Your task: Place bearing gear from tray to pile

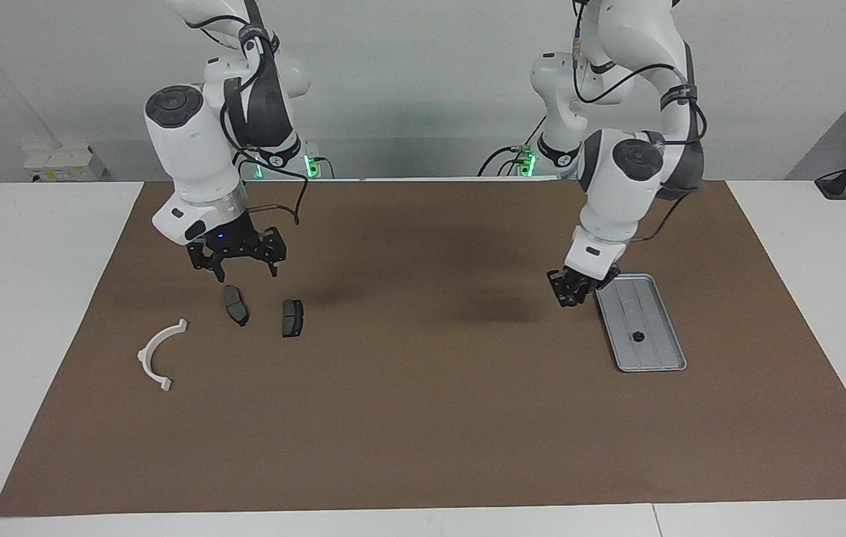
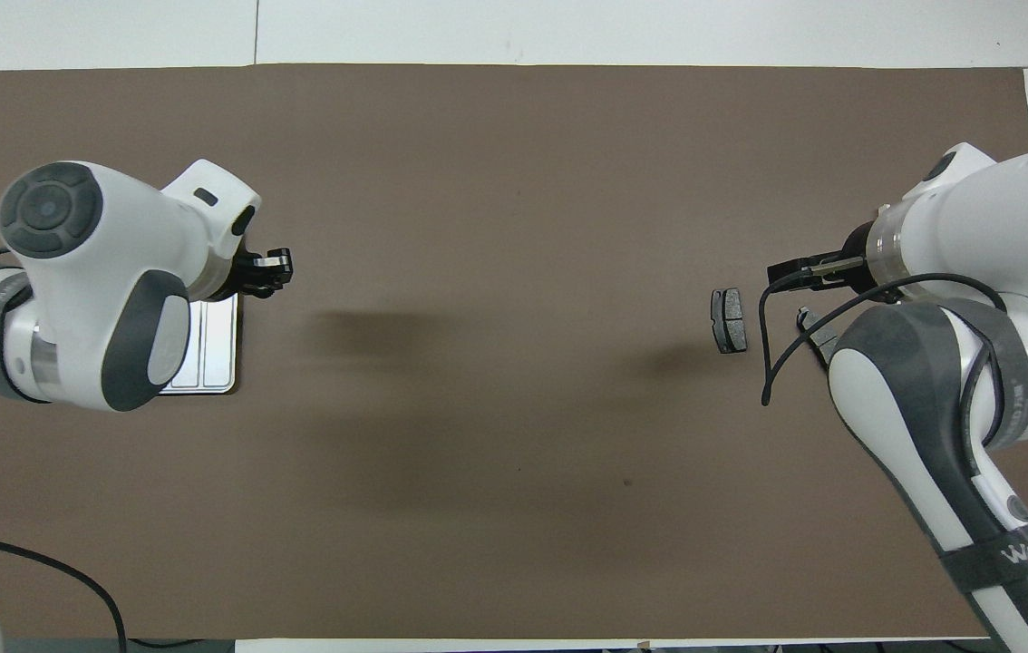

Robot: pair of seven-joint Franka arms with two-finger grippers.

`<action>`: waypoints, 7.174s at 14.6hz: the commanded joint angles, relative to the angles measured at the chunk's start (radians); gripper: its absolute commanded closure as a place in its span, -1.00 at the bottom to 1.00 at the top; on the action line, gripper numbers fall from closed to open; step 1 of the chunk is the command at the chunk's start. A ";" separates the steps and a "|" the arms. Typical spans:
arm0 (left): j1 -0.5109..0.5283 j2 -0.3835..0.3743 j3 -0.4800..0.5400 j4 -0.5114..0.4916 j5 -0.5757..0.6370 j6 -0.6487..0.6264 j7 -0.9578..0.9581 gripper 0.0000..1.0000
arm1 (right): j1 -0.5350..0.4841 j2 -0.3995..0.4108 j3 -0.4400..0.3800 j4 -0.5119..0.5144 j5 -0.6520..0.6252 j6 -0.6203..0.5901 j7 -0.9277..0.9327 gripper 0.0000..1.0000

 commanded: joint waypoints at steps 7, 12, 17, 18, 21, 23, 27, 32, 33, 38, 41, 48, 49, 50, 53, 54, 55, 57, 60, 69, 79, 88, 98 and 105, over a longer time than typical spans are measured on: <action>-0.198 0.325 0.023 0.312 0.075 -0.033 -0.265 1.00 | -0.007 -0.008 0.003 -0.006 0.017 -0.002 -0.002 -1.00; -0.221 0.322 0.023 0.257 0.101 0.047 -0.324 1.00 | -0.012 -0.008 0.003 -0.006 0.017 -0.002 -0.007 -1.00; -0.247 0.315 0.022 0.228 0.101 0.067 -0.330 1.00 | -0.015 -0.008 0.001 -0.008 0.017 -0.007 -0.008 -1.00; -0.258 0.313 0.022 0.213 0.101 0.088 -0.337 1.00 | -0.015 -0.010 0.002 -0.008 0.017 -0.007 -0.008 -1.00; -0.266 0.293 0.022 0.141 0.101 0.143 -0.344 1.00 | -0.018 -0.010 0.001 -0.009 0.017 -0.007 -0.008 -1.00; -0.275 0.282 0.023 0.105 0.101 0.168 -0.344 1.00 | -0.018 -0.010 0.001 -0.009 0.017 -0.007 -0.008 -1.00; -0.271 0.281 0.025 0.114 0.103 0.156 -0.339 -0.99 | -0.018 -0.010 0.001 -0.011 0.017 -0.007 -0.005 -1.00; -0.255 0.264 0.028 0.211 0.144 -0.006 -0.330 -1.00 | -0.015 -0.011 0.001 -0.011 0.017 -0.007 0.001 -1.00; -0.237 0.237 0.036 0.223 0.146 -0.039 -0.321 -1.00 | -0.012 -0.011 0.001 -0.011 0.017 -0.007 0.001 -1.00; -0.050 0.074 0.043 0.211 0.143 -0.166 -0.070 -1.00 | 0.045 -0.013 0.003 -0.011 0.017 -0.005 0.095 -1.00; 0.080 0.023 0.042 0.211 0.133 -0.226 0.093 -1.00 | 0.120 -0.010 0.003 -0.009 0.017 0.001 0.258 -1.00; 0.389 0.011 0.042 0.209 -0.038 -0.214 0.552 -1.00 | 0.332 0.067 0.003 0.006 0.017 0.091 0.599 -1.00; 0.412 0.011 0.040 0.203 -0.046 -0.205 0.587 -1.00 | 0.355 0.084 0.003 0.009 0.017 0.117 0.648 -1.00; 0.424 0.014 0.042 0.188 -0.048 -0.177 0.607 -1.00 | 0.373 0.099 0.003 0.015 0.017 0.133 0.692 -1.00; 0.426 0.040 0.043 0.081 -0.049 -0.009 0.614 -1.00 | 0.419 0.172 0.001 0.077 0.016 0.138 0.771 -1.00; 0.426 0.052 0.043 0.052 -0.048 0.043 0.612 -1.00 | 0.436 0.194 0.001 0.098 0.016 0.144 0.788 -1.00; 0.426 0.063 0.043 0.036 -0.048 0.079 0.612 -1.00 | 0.450 0.211 0.001 0.115 0.016 0.147 0.804 -1.00; 0.420 0.091 0.043 0.015 -0.049 0.142 0.609 -1.00 | 0.472 0.246 0.001 0.153 0.010 0.141 0.829 -1.00; 0.401 0.129 0.043 0.013 -0.048 0.180 0.601 -1.00 | 0.511 0.304 -0.001 0.222 -0.001 0.128 0.878 -1.00; 0.300 0.123 0.043 -0.064 -0.049 0.205 0.528 -1.00 | 0.590 0.564 -0.002 0.502 -0.096 0.032 1.076 -1.00; 0.312 0.128 0.043 -0.128 -0.049 0.277 0.540 -1.00 | 0.587 0.683 -0.008 0.613 -0.096 0.023 1.124 -1.00; 0.308 0.128 0.043 -0.130 -0.049 0.271 0.531 0.62 | 0.588 0.795 -0.011 0.749 -0.096 -0.007 1.133 -1.00; 0.340 0.132 0.043 0.212 -0.133 -0.071 0.513 1.00 | 0.585 0.808 -0.010 0.747 -0.096 -0.008 1.137 -0.56; 0.276 0.149 0.045 0.168 -0.133 0.136 -0.019 1.00 | 0.579 0.811 -0.011 0.752 -0.095 -0.010 1.137 0.17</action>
